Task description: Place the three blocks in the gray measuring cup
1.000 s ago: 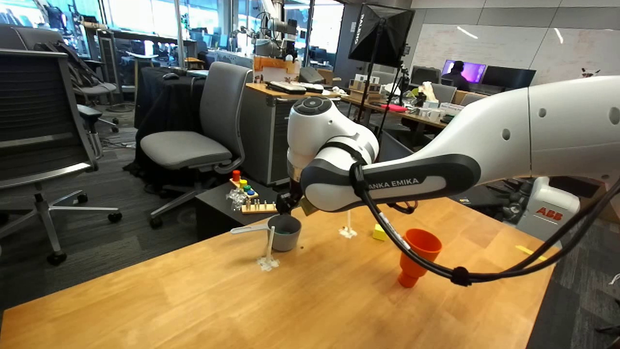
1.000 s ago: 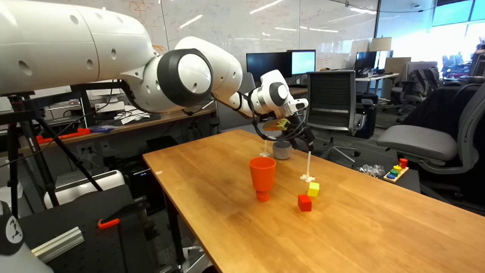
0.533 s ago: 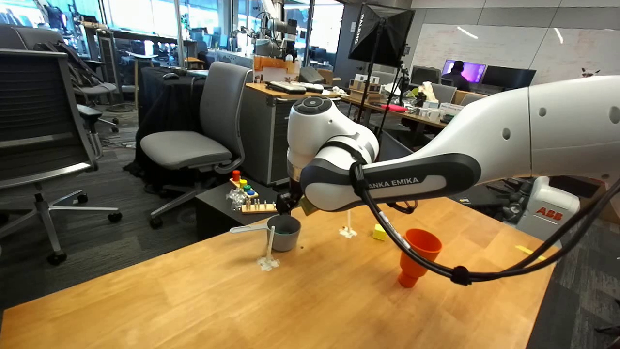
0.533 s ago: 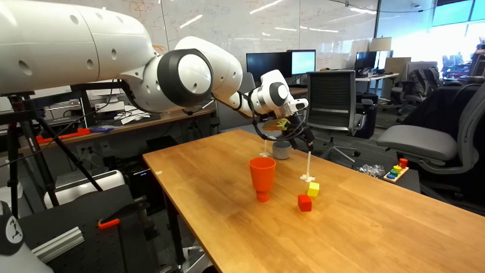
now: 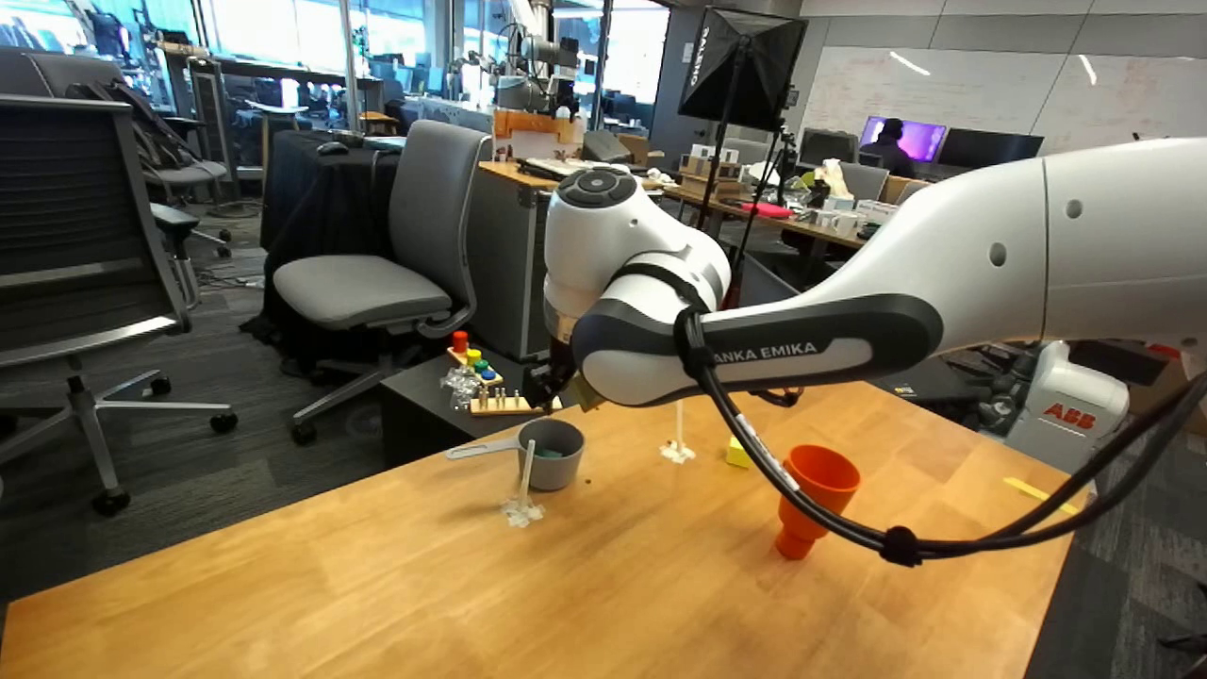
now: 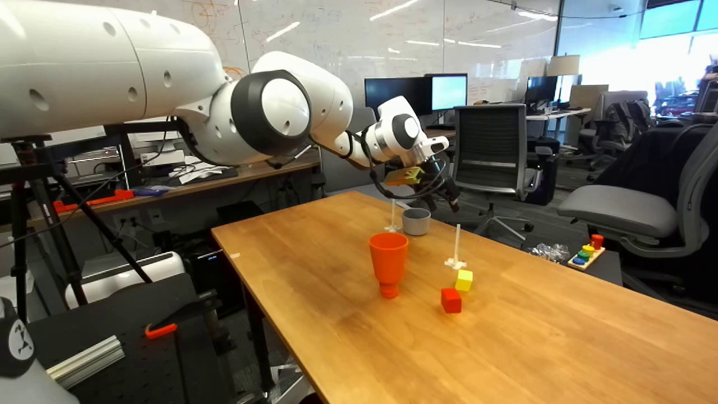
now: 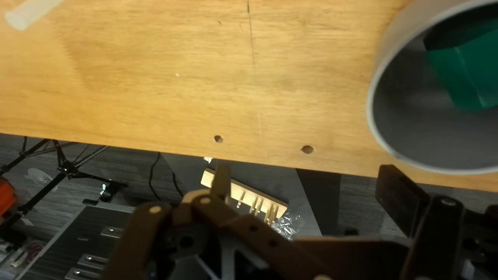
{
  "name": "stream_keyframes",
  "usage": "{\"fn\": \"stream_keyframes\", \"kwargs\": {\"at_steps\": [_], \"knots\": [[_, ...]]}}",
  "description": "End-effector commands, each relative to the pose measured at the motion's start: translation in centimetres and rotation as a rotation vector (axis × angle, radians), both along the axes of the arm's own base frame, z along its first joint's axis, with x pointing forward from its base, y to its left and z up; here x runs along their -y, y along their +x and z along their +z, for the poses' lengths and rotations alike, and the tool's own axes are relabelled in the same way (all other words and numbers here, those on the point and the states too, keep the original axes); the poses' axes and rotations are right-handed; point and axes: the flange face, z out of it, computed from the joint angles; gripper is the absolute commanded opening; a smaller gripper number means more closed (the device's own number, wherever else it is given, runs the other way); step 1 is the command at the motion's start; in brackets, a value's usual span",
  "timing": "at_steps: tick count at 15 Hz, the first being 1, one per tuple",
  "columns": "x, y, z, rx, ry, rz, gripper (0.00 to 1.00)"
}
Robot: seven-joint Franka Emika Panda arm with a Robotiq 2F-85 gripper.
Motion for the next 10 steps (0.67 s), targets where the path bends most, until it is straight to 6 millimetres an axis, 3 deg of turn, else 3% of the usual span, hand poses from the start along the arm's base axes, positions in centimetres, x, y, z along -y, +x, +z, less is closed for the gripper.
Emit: {"fn": "stream_keyframes", "kwargs": {"at_steps": [1,6,10], "knots": [[-1.2,0.2,2.3,0.038,-0.031,0.021,0.98],[-2.5,0.1,3.6,0.046,-0.009,0.026,1.0],[-3.0,-0.2,3.0,0.028,0.022,0.028,1.0]]}}
